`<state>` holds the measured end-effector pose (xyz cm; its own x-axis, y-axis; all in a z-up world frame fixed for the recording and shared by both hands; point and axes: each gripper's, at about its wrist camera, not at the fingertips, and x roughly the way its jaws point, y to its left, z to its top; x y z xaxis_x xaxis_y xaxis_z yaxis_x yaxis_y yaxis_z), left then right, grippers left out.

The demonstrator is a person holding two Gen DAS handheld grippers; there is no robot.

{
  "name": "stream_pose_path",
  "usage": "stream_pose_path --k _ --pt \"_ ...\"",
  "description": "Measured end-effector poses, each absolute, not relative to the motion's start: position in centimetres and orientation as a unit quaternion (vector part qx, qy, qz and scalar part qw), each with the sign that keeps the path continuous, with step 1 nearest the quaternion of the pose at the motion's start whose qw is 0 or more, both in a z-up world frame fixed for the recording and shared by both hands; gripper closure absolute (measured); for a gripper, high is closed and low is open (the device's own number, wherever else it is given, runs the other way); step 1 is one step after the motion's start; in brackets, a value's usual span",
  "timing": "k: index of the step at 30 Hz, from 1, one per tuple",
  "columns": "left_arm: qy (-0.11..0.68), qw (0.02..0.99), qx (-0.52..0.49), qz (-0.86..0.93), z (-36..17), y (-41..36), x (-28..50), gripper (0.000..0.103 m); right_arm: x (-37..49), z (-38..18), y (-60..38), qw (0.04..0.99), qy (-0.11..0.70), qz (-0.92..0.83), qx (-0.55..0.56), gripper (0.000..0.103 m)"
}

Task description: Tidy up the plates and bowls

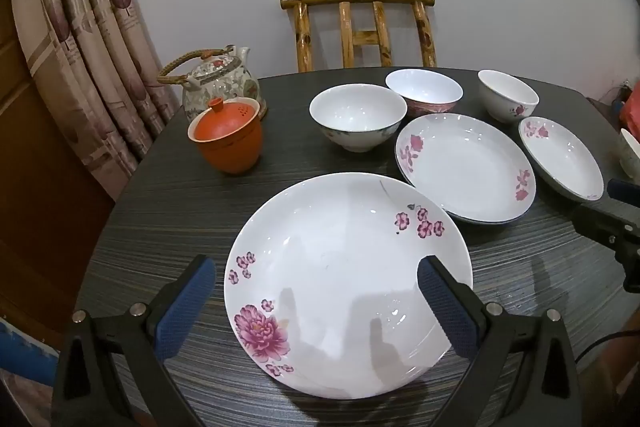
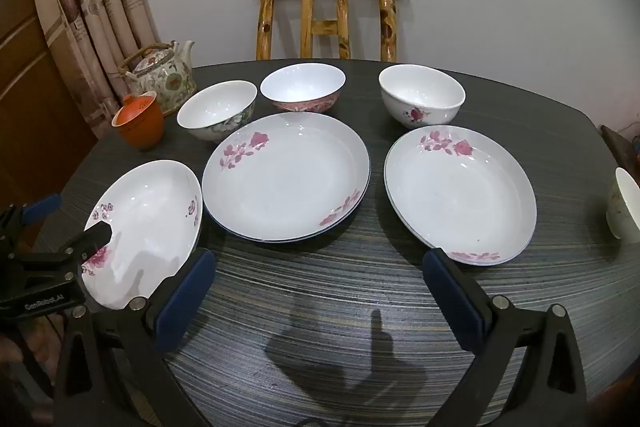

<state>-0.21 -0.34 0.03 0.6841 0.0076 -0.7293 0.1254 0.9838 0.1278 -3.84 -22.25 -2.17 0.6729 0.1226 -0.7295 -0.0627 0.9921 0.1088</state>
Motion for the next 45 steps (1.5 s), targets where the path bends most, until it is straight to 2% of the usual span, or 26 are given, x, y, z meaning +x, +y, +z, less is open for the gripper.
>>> stream_pose_path --k 45 --pt "0.409 0.908 0.087 -0.027 -0.66 -0.08 0.06 0.0 -3.88 -2.34 -22.32 0.912 0.405 0.052 0.039 0.0"
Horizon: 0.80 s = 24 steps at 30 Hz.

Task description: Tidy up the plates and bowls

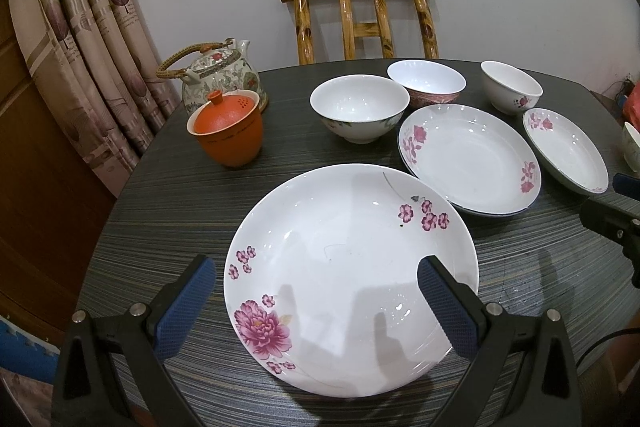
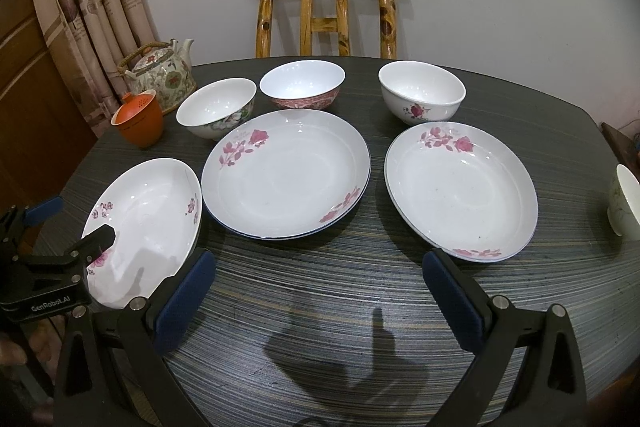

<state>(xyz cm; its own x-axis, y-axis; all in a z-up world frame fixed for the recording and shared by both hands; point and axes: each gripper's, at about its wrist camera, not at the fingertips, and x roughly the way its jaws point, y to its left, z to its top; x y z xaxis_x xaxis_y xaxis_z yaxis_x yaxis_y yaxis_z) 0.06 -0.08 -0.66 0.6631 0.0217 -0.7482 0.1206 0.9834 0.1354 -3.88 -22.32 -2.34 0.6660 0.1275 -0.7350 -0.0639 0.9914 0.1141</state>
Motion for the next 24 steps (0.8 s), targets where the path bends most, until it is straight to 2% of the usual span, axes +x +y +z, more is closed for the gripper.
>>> stream_pose_path --k 24 --pt "0.412 0.907 0.089 -0.028 -1.1 -0.35 0.04 0.0 -3.91 -2.43 -22.22 0.911 0.408 0.055 0.038 0.0"
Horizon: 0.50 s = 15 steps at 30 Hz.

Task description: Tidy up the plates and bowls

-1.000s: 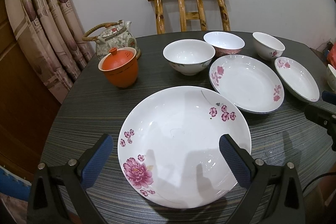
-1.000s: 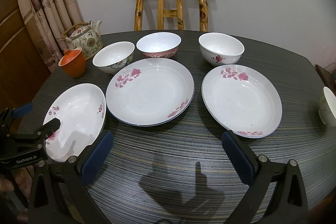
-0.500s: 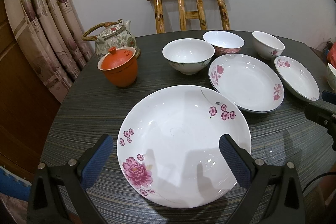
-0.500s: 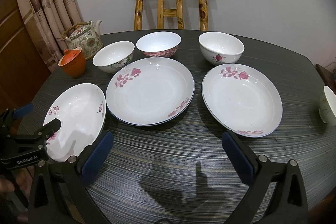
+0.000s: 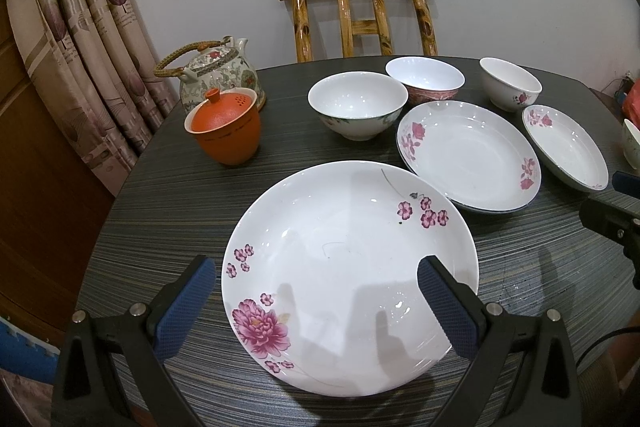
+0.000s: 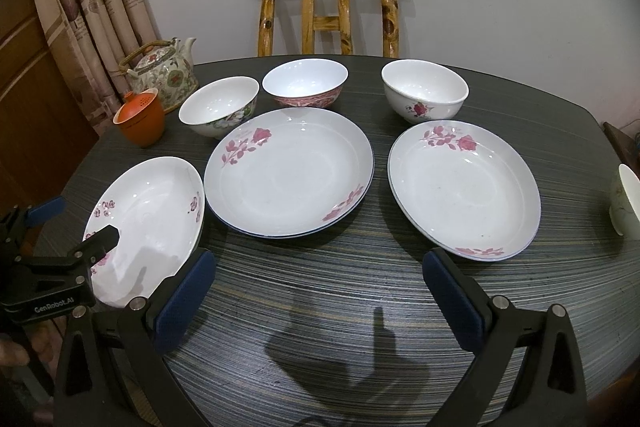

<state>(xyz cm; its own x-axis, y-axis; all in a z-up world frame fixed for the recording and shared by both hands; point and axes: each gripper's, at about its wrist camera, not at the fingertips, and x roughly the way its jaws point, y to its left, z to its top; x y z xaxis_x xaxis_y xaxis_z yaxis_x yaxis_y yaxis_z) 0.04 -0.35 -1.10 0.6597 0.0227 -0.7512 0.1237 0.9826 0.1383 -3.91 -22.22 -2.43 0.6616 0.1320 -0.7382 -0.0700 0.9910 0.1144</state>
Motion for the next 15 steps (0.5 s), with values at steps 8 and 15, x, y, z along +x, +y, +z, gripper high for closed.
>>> stream_pose_path --k 8,15 --pt "0.413 0.906 0.085 -0.029 -1.22 -0.36 0.09 0.0 -3.9 -2.52 -22.05 0.91 0.409 0.056 0.038 0.0" --pt "0.418 0.904 0.08 -0.033 -1.47 -0.46 0.14 0.0 -4.1 -2.43 -21.58 0.912 0.405 0.062 0.032 0.0"
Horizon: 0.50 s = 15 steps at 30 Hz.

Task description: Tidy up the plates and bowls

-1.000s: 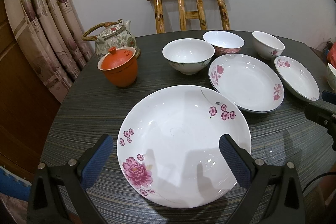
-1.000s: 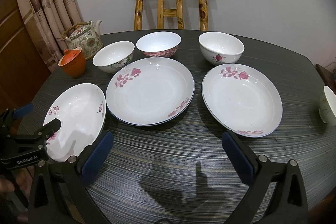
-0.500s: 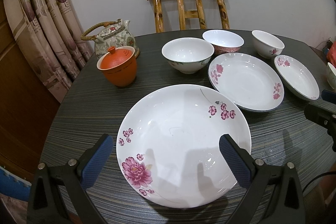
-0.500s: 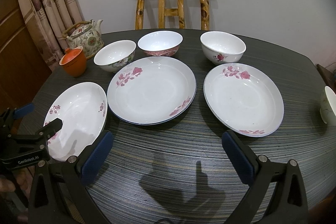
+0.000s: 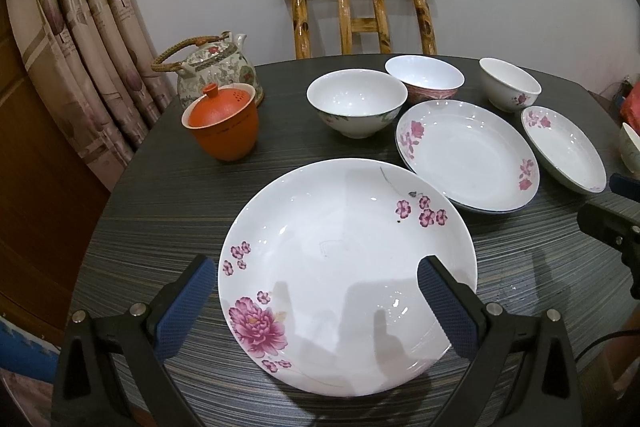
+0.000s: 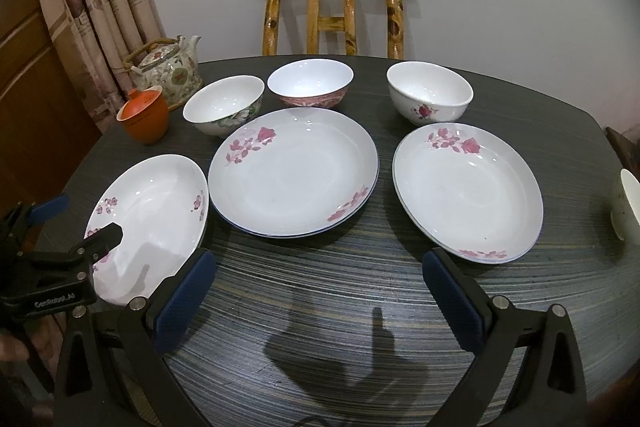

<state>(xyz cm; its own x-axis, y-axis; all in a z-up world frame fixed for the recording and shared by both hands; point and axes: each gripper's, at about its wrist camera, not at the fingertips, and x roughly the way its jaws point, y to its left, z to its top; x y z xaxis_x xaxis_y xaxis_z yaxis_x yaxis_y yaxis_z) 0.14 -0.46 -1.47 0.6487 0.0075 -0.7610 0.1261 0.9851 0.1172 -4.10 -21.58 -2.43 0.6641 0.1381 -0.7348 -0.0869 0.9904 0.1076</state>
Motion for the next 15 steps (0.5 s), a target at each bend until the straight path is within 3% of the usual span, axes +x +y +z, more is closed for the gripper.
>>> stream_pose_path --k 8,15 --pt "0.427 0.901 0.057 -0.043 -1.1 0.3 0.5 0.0 -4.1 -2.2 -21.2 0.91 0.406 0.078 0.03 0.002" --pt "0.447 0.893 0.039 -0.015 -1.0 1.7 1.2 0.0 -3.9 -2.1 -21.0 0.905 0.413 0.094 0.042 0.014"
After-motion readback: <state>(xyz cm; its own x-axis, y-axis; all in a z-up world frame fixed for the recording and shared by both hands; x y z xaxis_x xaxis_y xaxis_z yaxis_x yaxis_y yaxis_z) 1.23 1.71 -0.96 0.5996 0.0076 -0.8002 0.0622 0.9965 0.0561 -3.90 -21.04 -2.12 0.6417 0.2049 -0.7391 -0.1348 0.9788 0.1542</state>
